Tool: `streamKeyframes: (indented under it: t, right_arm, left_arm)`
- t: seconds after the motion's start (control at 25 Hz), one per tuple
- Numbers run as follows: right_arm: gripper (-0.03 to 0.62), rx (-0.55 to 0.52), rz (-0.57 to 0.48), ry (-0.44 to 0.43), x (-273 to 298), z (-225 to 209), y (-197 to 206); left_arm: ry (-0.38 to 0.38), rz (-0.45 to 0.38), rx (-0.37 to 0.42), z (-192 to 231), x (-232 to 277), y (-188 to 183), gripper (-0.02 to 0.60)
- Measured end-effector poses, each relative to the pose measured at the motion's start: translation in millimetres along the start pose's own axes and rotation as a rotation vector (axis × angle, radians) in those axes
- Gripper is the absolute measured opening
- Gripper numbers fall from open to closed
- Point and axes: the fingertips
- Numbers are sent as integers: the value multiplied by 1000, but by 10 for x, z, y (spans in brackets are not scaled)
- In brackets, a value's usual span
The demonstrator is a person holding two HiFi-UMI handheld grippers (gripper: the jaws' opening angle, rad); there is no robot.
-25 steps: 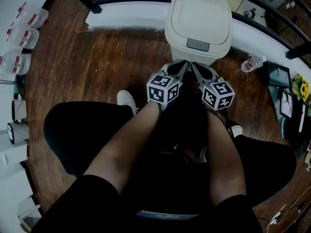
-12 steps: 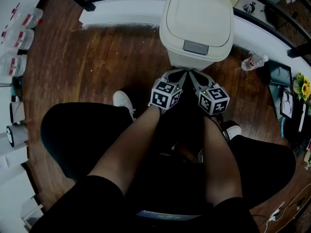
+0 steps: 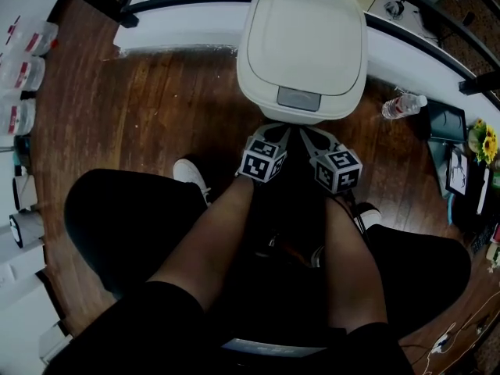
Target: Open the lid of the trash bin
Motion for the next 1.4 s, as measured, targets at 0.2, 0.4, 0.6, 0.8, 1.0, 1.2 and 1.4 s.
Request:
streamKeyframes:
  t: [0.2,0.4,0.6,0.8,1.0,1.2,1.4]
  right_arm:
    - [14,14,48,-24,103,-107,72]
    - [14,55,50,-17,150,-237,151]
    - [14,62,56,-16,127,-286,190]
    - [14,74,44,-3,90,-377,155]
    - [14,89,36,13,91,-411,172]
    - [14,89,48,16,84,-443,200]
    - [14,98,53,26,86,-489,243]
  left_arm:
    - [-13,64,13,102,228,90,41]
    - [-20,74,6,139,459,133,41]
    - [-41,82,-10,214,578,152,41]
    - [-60,77,-36,249,673,106,41]
    - [-68,95,-56,265,754,157,41]
    - [-97,83,-122,377,832,159,41]
    - [-100,80,-116,420,883,168,41]
Point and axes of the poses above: the fingertips, and each gripper's own axes: x forward along the fingers, z to its left, y out of its underside, and after that the axes turned 11 degrees about z, right-handed
